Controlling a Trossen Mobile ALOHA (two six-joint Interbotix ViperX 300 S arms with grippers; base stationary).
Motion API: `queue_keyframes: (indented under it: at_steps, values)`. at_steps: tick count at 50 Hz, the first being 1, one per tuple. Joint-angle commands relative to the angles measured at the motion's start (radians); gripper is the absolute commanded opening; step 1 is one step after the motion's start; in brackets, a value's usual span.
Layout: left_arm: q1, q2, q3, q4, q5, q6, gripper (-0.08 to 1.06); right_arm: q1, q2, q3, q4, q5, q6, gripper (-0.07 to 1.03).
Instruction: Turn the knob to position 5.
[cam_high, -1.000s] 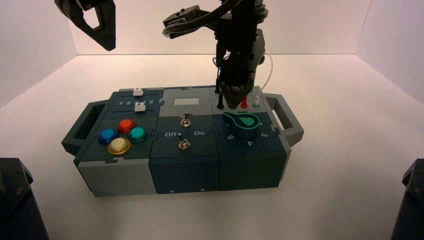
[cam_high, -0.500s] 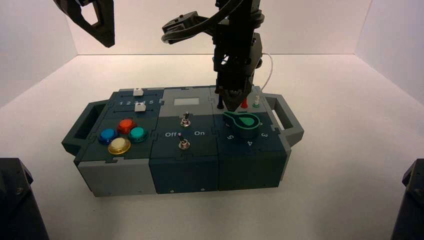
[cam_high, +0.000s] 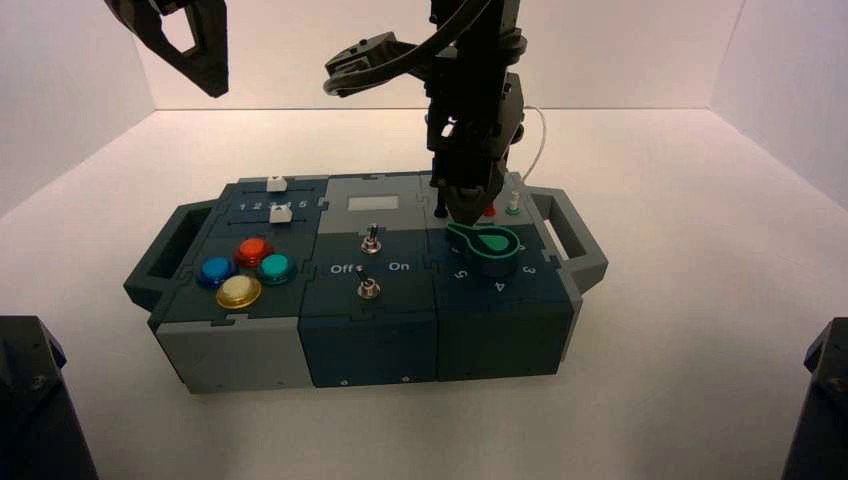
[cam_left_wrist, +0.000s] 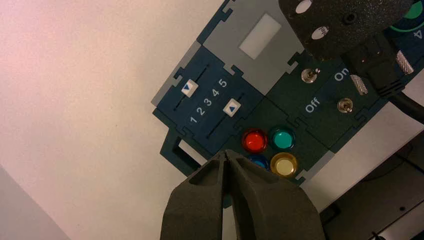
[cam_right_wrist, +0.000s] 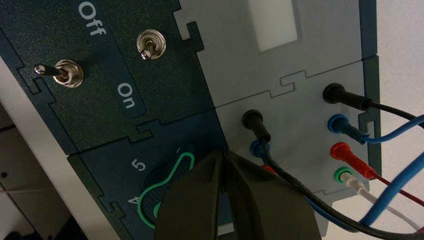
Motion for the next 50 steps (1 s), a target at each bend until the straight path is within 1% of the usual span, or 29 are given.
queue_keyframes:
  at_steps: [1, 32, 50]
  values:
    - [0.003, 0.0, -0.011, 0.005, -0.003, 0.002, -0.03, 0.0, -0.008, -0.015, 0.005, -0.005, 0.002, -0.02]
    - [0.003, 0.017, -0.012, 0.005, -0.006, 0.005, -0.03, 0.011, 0.002, -0.015, 0.023, 0.003, 0.0, -0.02]
    - [0.002, 0.017, -0.012, 0.005, -0.006, 0.005, -0.03, 0.017, -0.017, -0.02, 0.034, 0.018, 0.002, -0.02]
